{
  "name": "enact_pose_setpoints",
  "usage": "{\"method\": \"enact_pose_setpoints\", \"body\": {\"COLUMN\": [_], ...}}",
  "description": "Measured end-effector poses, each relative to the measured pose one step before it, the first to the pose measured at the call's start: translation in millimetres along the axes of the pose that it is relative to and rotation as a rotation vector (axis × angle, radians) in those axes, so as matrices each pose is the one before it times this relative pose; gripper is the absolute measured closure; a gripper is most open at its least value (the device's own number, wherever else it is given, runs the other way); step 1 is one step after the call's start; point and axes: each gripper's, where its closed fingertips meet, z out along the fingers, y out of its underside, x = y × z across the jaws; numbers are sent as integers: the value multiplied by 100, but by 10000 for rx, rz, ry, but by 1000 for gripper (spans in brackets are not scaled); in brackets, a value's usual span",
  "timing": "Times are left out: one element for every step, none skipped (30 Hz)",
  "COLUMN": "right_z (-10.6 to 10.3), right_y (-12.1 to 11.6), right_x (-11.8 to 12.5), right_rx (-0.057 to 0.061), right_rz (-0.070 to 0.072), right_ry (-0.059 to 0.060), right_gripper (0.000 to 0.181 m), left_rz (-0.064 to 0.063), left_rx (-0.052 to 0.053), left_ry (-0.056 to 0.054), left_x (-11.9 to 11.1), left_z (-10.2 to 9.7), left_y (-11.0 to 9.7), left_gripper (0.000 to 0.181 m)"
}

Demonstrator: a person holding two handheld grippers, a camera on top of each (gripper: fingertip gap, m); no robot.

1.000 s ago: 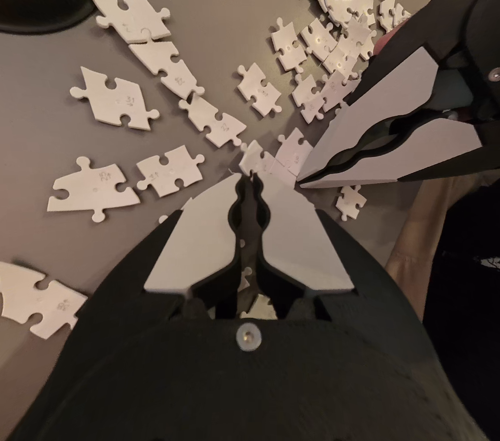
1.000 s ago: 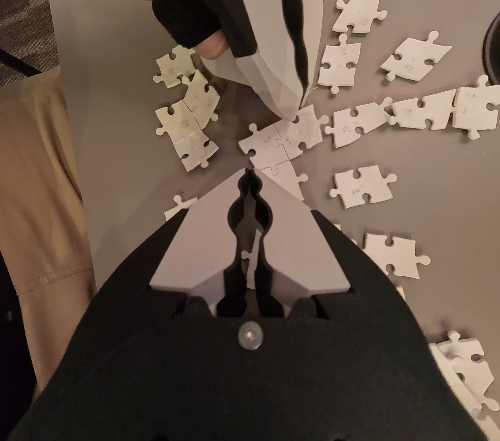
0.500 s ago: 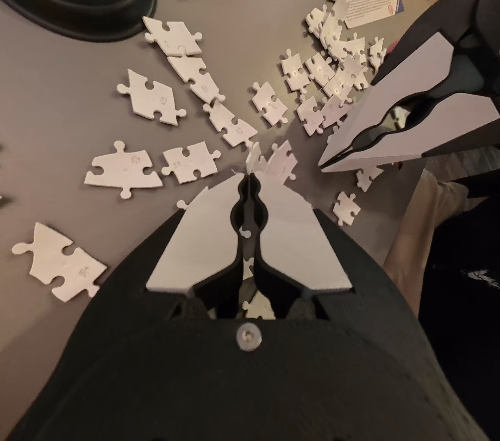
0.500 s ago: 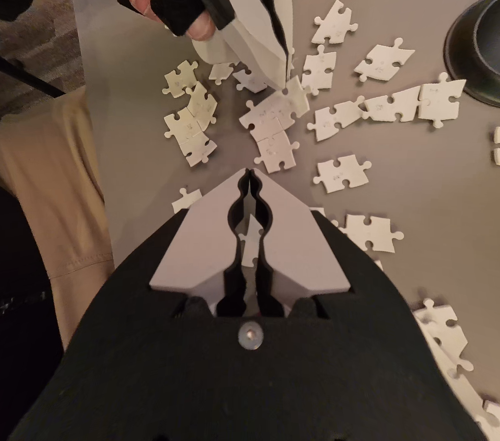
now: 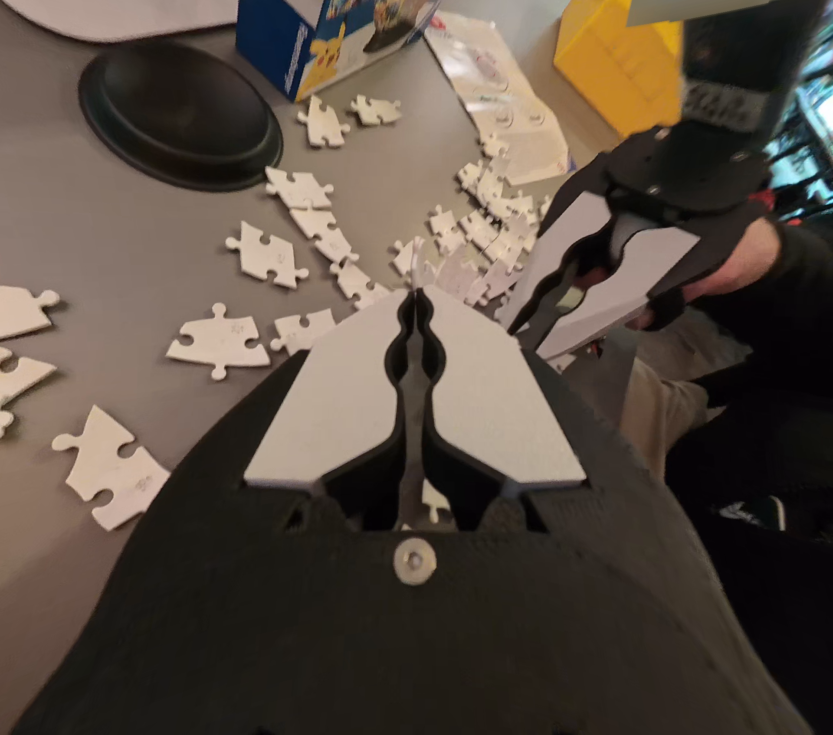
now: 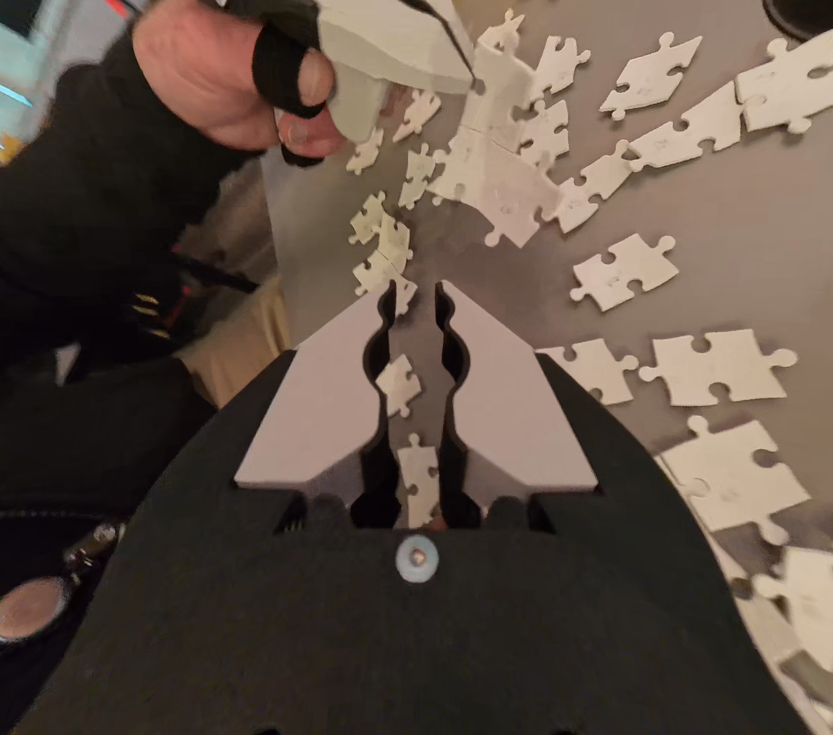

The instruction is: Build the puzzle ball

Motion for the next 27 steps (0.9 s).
{"method": "enact_pose_setpoints", "body": {"right_z": [-25, -22, 15, -1, -35, -33, -67, -110, -87, -52, -61, -69, -72, -43, 8, -34, -129, -194, -243, -277, -339, -386, -428, -453, -414, -347, -237], "right_y": [-417, -469, -479, -610, -651, -558, -499, -457, -319, -262, -294, -326, -225, -66, 171, 287, 197, 35, 31, 80, 61, -91, -89, 14, 109, 146, 332], "right_x": [57, 52, -121, -211, -175, -272, -242, -102, -79, -141, -75, -16, 137, 110, 101, 156, 284, 154, 111, 129, 207, 237, 321, 461, 445, 372, 396], "right_rx": [415, 446, 437, 474, 481, 388, 346, 317, 222, 169, 198, 219, 158, 68, -64, -159, -155, -134, -181, -229, -196, -65, -52, -135, -189, -196, -298], "right_rz": [444, 441, 424, 388, 331, 251, 195, 117, 67, 76, 60, 59, 115, 147, 140, 67, -47, -118, -132, -192, -193, -84, -36, -150, -240, -204, -198], "right_ry": [-151, -171, -290, -321, -276, -323, -266, -142, -99, -132, -90, -66, -1, -39, -45, 29, 179, 144, 140, 156, 199, 169, 194, 306, 329, 285, 292], "right_gripper": [164, 162, 160, 159, 158, 156, 156, 157, 158, 159, 161, 163, 164, 165, 165, 167, 169, 170, 171, 171, 171, 170, 169, 169, 169, 169, 169], "left_rz": [-69, -82, -69, -56, -54, -27, 16, 6, -14, -42, -63, -47, 2, 10, -11, -7, 71, 72, 88, 138, 83, 9, 39, 92, 66, 19, 91], "left_rx": [339, 332, 328, 310, 250, 150, 133, 111, 124, 130, 102, 57, 64, 68, -31, -183, -65, -45, -103, -66, -18, -24, -96, -195, -199, -298, -369], "left_ry": [67, 108, 160, 96, 67, 48, -18, -38, 43, 93, 109, 89, 54, 14, -20, -89, -140, -82, -66, -177, -120, -22, -30, -41, -6, -15, -83], "left_x": [255, 337, 449, 391, 345, 312, 196, 134, 211, 245, 242, 219, 173, 104, 3, -144, -224, -189, -210, -394, -336, -231, -257, -250, -159, -174, -240], "left_z": [-189, -154, -118, -68, -20, 20, 14, 16, 22, 59, 71, 103, 76, 56, 54, 71, -13, -66, -77, -132, -165, -169, -141, -54, 13, 93, 164], "left_y": [-566, -527, -478, -404, -274, -121, -76, -48, -58, -76, -42, 19, -3, -34, 96, 326, 181, 125, 154, 107, 26, -12, 78, 255, 298, 467, 599], "left_gripper": [181, 181, 181, 181, 181, 181, 181, 181, 181, 181, 181, 181, 181, 181, 181, 181, 181, 181, 181, 181, 181, 181, 181, 181, 181, 181, 181]}}
